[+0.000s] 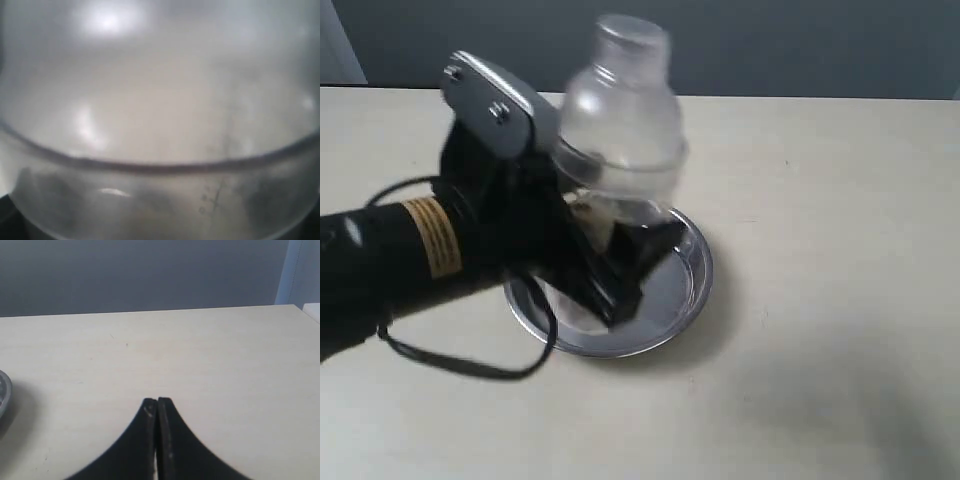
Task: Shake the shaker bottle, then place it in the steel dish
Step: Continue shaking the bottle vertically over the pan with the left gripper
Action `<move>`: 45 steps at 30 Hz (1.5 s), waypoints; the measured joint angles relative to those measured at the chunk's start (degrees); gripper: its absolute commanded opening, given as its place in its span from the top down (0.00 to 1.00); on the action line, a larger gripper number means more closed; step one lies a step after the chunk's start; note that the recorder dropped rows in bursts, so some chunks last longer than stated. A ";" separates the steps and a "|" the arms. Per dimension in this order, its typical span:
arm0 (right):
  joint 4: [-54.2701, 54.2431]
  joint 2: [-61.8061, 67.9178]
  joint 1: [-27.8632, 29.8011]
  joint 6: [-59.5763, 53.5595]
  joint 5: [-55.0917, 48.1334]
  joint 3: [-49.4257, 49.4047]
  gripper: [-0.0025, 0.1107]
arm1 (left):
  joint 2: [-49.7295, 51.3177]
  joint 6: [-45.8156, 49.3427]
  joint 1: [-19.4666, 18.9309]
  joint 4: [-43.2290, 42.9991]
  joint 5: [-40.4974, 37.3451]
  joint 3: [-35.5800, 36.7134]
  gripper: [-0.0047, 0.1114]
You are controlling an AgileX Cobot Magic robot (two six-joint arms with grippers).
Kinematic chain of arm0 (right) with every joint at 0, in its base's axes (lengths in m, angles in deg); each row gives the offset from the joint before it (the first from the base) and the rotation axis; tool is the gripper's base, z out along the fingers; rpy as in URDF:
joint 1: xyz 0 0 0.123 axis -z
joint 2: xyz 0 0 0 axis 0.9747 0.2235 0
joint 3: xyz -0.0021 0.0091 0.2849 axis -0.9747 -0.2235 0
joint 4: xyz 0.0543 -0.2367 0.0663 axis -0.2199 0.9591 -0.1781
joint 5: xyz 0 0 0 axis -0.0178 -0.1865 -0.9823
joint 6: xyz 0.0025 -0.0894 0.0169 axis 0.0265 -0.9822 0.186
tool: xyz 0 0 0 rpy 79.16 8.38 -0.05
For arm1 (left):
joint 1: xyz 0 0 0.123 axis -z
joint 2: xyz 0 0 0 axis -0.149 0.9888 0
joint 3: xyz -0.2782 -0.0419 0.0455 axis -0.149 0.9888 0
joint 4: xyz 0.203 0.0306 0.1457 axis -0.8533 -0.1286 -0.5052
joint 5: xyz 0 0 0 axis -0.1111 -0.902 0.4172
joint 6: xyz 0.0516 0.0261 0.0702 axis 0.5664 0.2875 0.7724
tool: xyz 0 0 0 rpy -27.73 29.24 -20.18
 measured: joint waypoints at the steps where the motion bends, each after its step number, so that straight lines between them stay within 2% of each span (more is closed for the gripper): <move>1: 0.00 0.00 0.00 0.00 0.00 0.00 0.99 | -0.04 0.94 0.56 0.20 0.00 -0.10 0.96; 2: 0.00 0.00 0.00 0.00 0.00 0.00 0.99 | 0.09 2.17 0.03 4.02 0.89 -0.10 0.96; 4: 0.00 0.00 0.00 0.00 0.00 0.00 0.99 | 1.18 3.33 -2.67 16.95 3.34 0.02 0.96; 5: 0.00 0.00 0.00 0.00 0.00 0.00 0.99 | 1.46 2.93 -3.10 18.66 3.36 -0.11 0.96; 6: 0.00 0.00 0.00 0.00 0.00 0.00 0.99 | 1.45 2.44 -2.99 16.51 2.80 -0.22 0.96; 8: 0.00 0.00 0.00 0.00 0.00 0.00 0.99 | 1.45 2.05 -0.68 6.60 0.75 -0.48 0.96; 9: 0.00 0.00 0.00 0.00 0.00 0.00 0.99 | 1.34 2.24 -0.09 5.46 0.51 -0.48 0.96; 13: 0.00 0.00 0.00 0.00 0.00 0.00 0.99 | 2.25 4.23 -3.81 16.51 3.80 1.62 0.96; 15: 0.00 0.00 0.00 0.00 0.00 0.00 0.99 | 2.75 4.45 -4.34 18.01 4.31 2.26 0.96; 17: 0.00 0.00 0.00 0.00 0.00 0.00 0.99 | 2.90 4.57 -3.72 15.51 4.02 1.70 0.96; 20: 0.00 0.00 0.00 0.00 0.00 0.00 0.99 | -0.88 4.01 -2.71 9.40 0.05 -5.09 0.96; 22: 0.00 0.00 0.00 0.00 0.00 0.00 0.99 | -4.76 4.01 -2.44 5.51 -2.33 -12.80 0.96; 24: 0.00 0.00 0.00 0.00 0.00 0.00 0.99 | -7.02 4.01 -2.29 4.22 -2.97 -17.19 0.96; 27: 0.00 0.00 0.00 0.00 0.00 0.00 0.99 | -5.32 4.01 -2.29 4.84 -0.79 -14.11 0.96; 29: 0.00 0.00 0.00 0.00 0.00 0.00 0.99 | 0.06 3.90 -2.06 9.00 0.70 -7.82 0.96; 31: 0.00 0.00 0.00 0.00 0.00 0.00 0.99 | 3.74 3.59 -1.55 9.86 -3.05 -5.11 0.96; 34: 0.00 0.00 0.00 0.00 0.00 0.00 0.99 | -0.03 3.59 -0.39 4.84 -6.51 -9.26 0.96; 37: 0.00 0.00 0.00 0.00 0.00 0.00 0.99 | -3.68 3.91 -0.01 4.01 -0.02 -13.51 0.96; 39: 0.00 0.00 0.00 0.00 0.00 0.00 0.99 | -2.25 3.97 -0.26 5.20 5.89 -11.28 0.96; 41: 0.00 0.00 0.00 0.00 0.00 0.00 0.99 | 3.89 4.06 -0.41 8.21 9.13 -6.42 0.96; 43: 0.00 0.00 0.00 0.00 0.00 0.00 0.99 | 9.68 3.85 -0.41 9.41 4.60 -3.33 0.96; 45: 0.00 0.00 0.00 0.00 0.00 0.00 0.99 | 8.89 3.85 -0.41 7.82 1.42 -3.64 0.96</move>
